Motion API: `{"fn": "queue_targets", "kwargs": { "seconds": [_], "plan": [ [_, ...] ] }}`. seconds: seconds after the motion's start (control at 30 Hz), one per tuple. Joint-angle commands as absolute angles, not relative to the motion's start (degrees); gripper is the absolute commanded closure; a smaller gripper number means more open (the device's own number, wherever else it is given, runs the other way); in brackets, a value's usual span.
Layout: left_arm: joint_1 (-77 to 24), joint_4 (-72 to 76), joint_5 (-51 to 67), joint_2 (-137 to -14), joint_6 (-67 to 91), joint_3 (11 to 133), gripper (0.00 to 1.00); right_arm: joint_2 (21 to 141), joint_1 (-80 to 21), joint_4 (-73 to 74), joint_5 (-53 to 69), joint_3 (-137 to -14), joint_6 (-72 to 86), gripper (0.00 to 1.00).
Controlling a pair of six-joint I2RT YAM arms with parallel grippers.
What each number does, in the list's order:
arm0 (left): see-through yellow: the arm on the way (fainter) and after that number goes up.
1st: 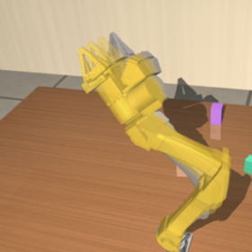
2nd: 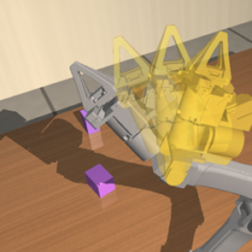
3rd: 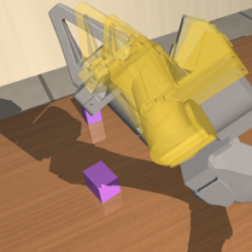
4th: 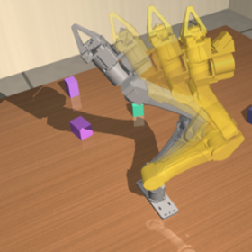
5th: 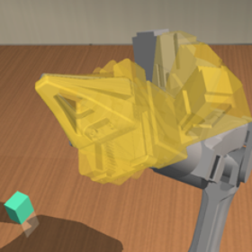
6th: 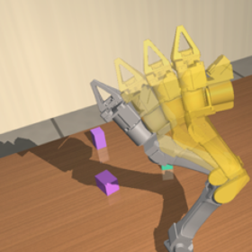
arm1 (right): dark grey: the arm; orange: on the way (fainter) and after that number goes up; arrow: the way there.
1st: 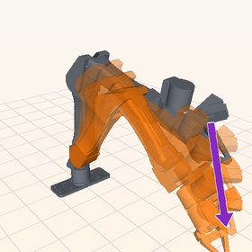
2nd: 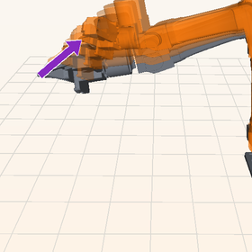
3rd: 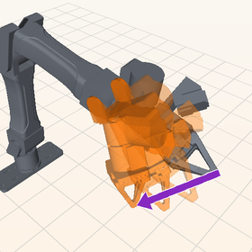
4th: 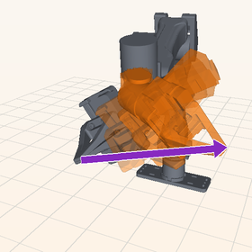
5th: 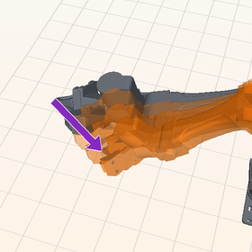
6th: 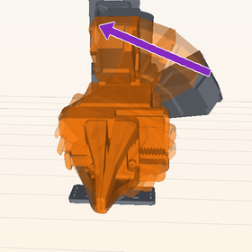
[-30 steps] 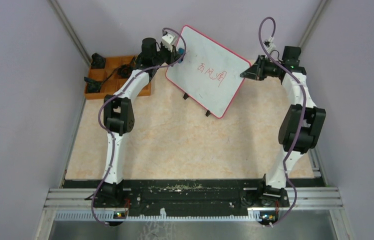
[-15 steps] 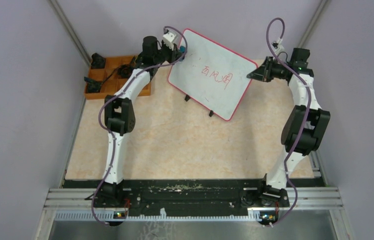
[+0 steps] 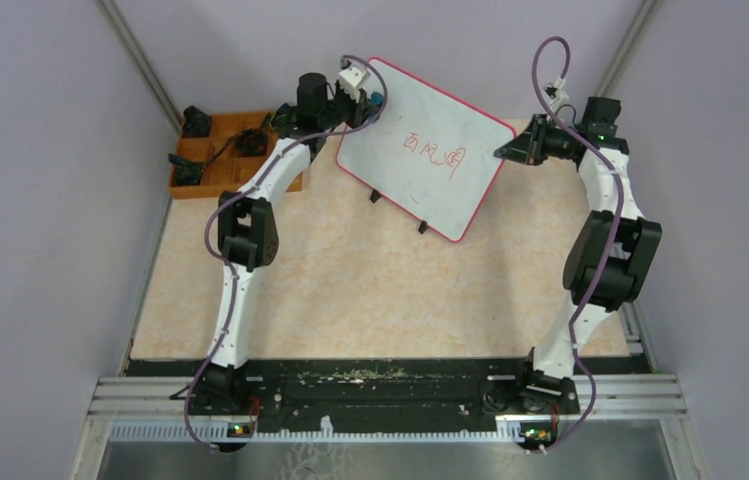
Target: Erase the whiteboard
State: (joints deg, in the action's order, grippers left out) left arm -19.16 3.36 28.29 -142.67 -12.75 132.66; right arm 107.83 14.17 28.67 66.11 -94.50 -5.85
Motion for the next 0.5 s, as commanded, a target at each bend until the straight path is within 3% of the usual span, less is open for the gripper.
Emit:
{"fn": "queue_targets", "kwargs": {
  "seconds": [0.0, 0.47],
  "plan": [
    [-20.16, 2.9, 28.4, -144.37, -13.59, 135.24, 1.0, 104.16, 14.78, 26.12, 68.87, -94.28, -8.0, 1.0],
    [-24.47, 2.59, 32.13, -142.66, -10.57, 134.34, 1.0, 104.42, 14.81, 25.23, 69.5, -93.95, -7.73, 1.0]
  ]
}}
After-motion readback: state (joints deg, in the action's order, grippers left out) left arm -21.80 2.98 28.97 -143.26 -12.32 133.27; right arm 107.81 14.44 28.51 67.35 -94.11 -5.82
